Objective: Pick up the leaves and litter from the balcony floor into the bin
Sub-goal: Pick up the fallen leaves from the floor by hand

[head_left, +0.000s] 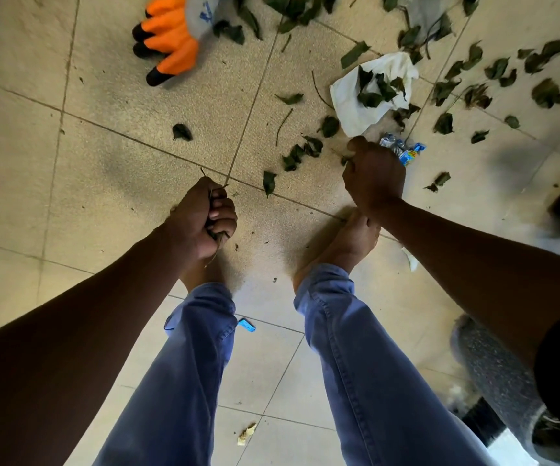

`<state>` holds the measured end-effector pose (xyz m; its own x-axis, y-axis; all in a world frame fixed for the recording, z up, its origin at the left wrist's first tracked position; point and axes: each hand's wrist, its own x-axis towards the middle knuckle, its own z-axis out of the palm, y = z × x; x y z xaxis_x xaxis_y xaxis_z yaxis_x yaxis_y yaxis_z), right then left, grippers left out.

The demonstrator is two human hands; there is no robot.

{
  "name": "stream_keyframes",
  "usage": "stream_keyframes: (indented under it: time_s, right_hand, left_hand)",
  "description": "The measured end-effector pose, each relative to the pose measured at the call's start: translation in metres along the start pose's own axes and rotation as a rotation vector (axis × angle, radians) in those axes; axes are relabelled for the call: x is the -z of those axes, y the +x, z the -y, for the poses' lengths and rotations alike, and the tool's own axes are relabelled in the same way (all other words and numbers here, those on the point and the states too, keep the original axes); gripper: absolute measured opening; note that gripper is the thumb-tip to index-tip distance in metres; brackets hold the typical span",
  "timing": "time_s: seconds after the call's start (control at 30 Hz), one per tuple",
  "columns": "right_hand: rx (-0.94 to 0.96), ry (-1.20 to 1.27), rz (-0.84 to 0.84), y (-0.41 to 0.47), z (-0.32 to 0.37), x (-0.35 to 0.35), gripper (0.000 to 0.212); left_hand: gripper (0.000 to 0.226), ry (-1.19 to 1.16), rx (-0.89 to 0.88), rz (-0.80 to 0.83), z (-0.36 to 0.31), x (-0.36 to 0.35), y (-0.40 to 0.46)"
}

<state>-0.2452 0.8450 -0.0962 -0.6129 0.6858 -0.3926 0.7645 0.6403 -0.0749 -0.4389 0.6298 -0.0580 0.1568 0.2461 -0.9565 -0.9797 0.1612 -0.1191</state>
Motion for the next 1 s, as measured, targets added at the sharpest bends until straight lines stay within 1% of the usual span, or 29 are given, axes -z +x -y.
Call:
stream_keyframes:
  time_s: [0.07, 0.13, 0.23, 0.33, 0.4, 0.47, 0.53, 0.57, 0.67, 0.77, 0.83, 0.9, 1.0]
  right_hand:
    - [-0.012, -0.033, 0.039, 0.003, 0.000, -0.005, 0.024]
    - [0.021, -0.069, 0.093, 0.004, -0.001, -0.012, 0.017]
    - [0.016, -0.036, 0.108, 0.005, -0.003, -0.020, 0.014]
    - [0.017, 0.005, 0.115, 0.007, -0.002, -0.019, 0.015]
    - [0.069, 0.039, 0.054, 0.011, 0.003, -0.013, 0.013]
    - [0.136, 0.037, -0.070, 0.019, 0.009, -0.005, 0.010]
    - [0.224, -0.029, -0.151, 0.028, 0.015, 0.002, 0.008]
    - [0.273, -0.079, -0.150, 0.032, 0.016, 0.004, 0.007]
    - [0.369, -0.189, -0.034, 0.045, 0.014, 0.001, 0.013]
    - [0.365, -0.233, 0.054, 0.054, 0.014, -0.003, 0.016]
    - [0.347, -0.221, 0.067, 0.059, 0.021, 0.000, 0.013]
    - [0.339, -0.147, 0.045, 0.063, 0.029, 0.001, 0.005]
    - [0.266, 0.028, -0.026, 0.065, 0.035, 0.005, 0.014]
  left_hand:
    - [0.029, 0.009, 0.003, -0.009, -0.004, -0.002, 0.002]
    - [0.034, 0.018, 0.001, -0.017, -0.006, -0.003, 0.003]
    - [0.031, 0.033, -0.011, -0.022, -0.010, -0.002, 0.004]
    - [0.023, 0.026, -0.019, -0.012, -0.012, -0.002, 0.002]
    - [0.024, 0.009, -0.016, -0.003, -0.013, -0.002, 0.001]
    - [0.030, -0.005, -0.006, -0.001, -0.014, 0.000, 0.002]
    - [0.032, -0.012, -0.005, 0.007, -0.016, 0.004, 0.003]
    - [0.032, -0.011, -0.006, 0.009, -0.017, 0.005, 0.003]
    - [0.032, -0.017, -0.016, 0.008, -0.018, 0.009, 0.001]
    - [0.033, -0.047, -0.019, 0.002, -0.019, 0.014, -0.002]
    - [0.034, -0.065, -0.017, 0.006, -0.020, 0.018, -0.003]
    - [0.035, -0.080, -0.012, 0.010, -0.022, 0.023, -0.004]
    - [0.037, -0.104, -0.004, 0.010, -0.021, 0.027, -0.004]
